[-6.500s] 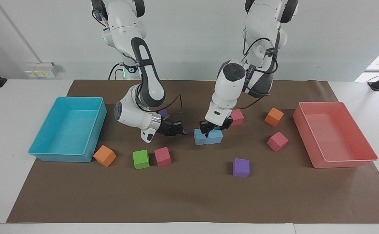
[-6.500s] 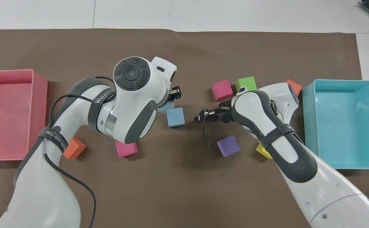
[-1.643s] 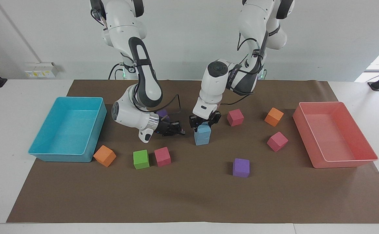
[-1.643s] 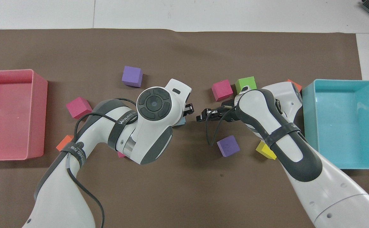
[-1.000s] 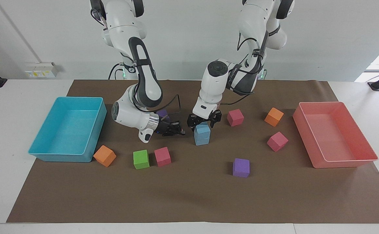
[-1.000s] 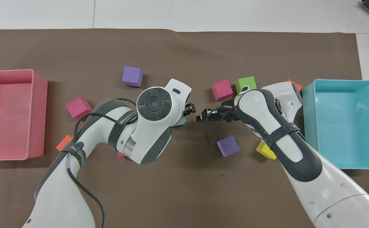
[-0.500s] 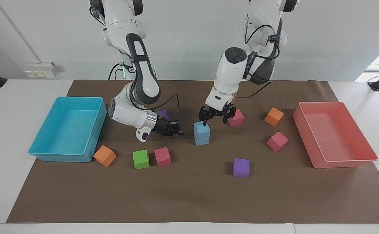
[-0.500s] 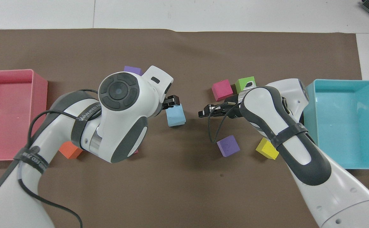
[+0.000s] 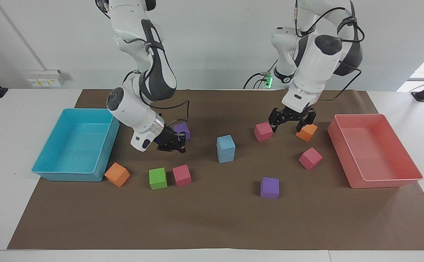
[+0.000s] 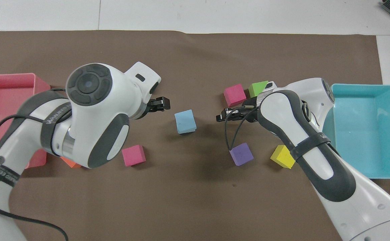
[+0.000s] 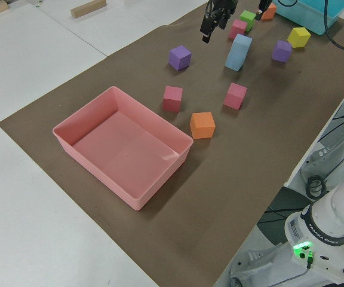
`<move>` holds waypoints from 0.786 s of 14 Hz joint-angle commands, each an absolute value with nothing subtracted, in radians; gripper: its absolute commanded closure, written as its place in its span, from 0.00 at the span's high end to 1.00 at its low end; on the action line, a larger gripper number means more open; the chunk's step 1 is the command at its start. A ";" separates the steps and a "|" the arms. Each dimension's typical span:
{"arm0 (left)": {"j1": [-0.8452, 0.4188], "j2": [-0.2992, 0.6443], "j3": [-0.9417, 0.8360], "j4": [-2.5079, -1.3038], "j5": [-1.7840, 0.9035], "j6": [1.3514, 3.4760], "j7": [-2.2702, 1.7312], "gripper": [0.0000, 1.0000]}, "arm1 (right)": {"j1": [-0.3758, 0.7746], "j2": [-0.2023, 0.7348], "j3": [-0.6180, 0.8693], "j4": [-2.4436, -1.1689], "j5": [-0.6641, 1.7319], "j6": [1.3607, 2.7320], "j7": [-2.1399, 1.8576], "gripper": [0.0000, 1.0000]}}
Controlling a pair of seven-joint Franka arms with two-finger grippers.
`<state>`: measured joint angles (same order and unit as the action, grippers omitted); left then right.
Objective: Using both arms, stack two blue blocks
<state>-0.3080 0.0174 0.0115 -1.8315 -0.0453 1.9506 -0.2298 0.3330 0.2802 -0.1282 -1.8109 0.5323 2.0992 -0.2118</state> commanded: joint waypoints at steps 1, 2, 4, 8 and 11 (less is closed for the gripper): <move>-0.214 -0.081 0.002 -1.875 -0.031 1.873 -0.085 1.00 | 0.275 0.246 -0.115 -1.813 0.404 2.051 -0.205 1.00; -0.181 -0.092 0.002 -1.867 -0.031 1.853 -0.039 1.00 | 0.256 0.242 -0.115 -1.810 0.358 2.049 -0.204 1.00; -0.141 -0.104 0.003 -1.841 -0.031 1.829 0.024 1.00 | 0.252 0.227 -0.123 -1.807 0.257 2.025 -0.196 1.00; -0.055 -0.097 0.003 -1.712 -0.031 1.747 0.032 1.00 | 0.241 0.184 -0.140 -1.743 0.051 1.898 -0.196 1.00; -0.020 -0.091 0.003 -1.657 -0.029 1.718 0.069 1.00 | 0.183 0.135 -0.140 -1.713 0.009 1.816 -0.190 1.00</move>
<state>-0.0488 -0.1018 0.0164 -1.7065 -0.0449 1.7648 0.0405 0.2273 0.1710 -0.1497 -1.7260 0.0401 1.8649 -0.2075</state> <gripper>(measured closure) 0.000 0.000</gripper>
